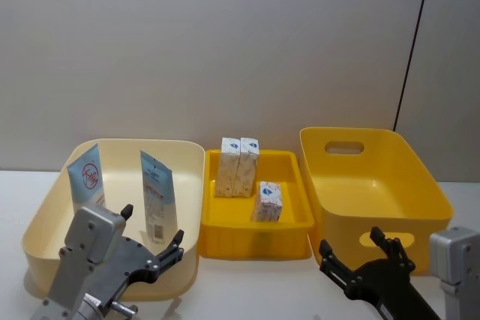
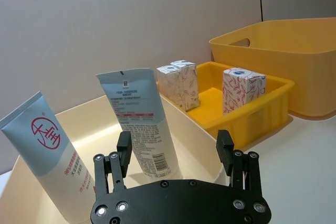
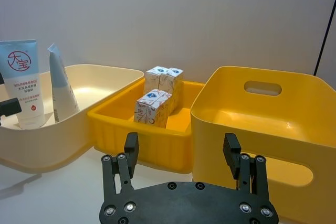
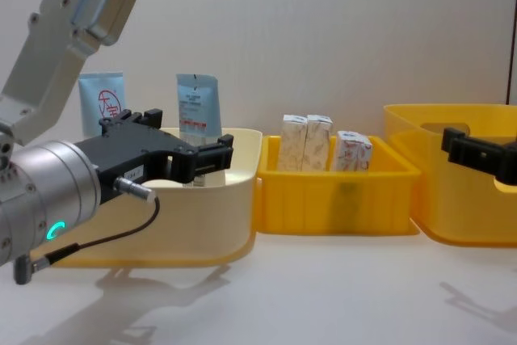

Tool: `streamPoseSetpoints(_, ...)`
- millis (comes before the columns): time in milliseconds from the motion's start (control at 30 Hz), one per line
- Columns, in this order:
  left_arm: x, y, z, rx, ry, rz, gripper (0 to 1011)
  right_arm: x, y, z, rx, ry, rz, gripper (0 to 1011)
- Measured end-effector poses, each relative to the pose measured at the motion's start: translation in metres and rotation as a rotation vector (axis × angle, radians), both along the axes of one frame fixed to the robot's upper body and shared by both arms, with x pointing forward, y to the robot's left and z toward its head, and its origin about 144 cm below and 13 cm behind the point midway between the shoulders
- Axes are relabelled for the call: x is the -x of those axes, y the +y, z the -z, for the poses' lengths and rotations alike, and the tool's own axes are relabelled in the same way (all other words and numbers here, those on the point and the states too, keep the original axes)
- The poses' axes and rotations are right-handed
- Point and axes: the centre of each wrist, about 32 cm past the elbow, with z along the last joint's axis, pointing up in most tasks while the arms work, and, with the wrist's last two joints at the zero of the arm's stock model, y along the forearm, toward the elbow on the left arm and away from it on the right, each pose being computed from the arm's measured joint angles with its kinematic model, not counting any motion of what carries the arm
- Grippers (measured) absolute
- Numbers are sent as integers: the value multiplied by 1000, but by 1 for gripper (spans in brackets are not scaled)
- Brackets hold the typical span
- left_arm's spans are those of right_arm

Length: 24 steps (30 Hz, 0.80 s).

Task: Bimanual collaborative sorting of washing and personal care products

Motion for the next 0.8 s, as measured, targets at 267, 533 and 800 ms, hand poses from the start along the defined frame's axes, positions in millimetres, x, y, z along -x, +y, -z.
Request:
streamPoseSetpoints(267, 0, 0, 0, 0, 0, 0, 1003, 0, 0, 0, 0, 0, 0, 1001)
streamPoseSetpoints(533, 0, 0, 0, 0, 0, 0, 1002, 0, 0, 0, 0, 0, 0, 1001)
streamPoseSetpoints(800, 0, 0, 0, 0, 0, 0, 1003, 0, 0, 0, 0, 0, 0, 1001)
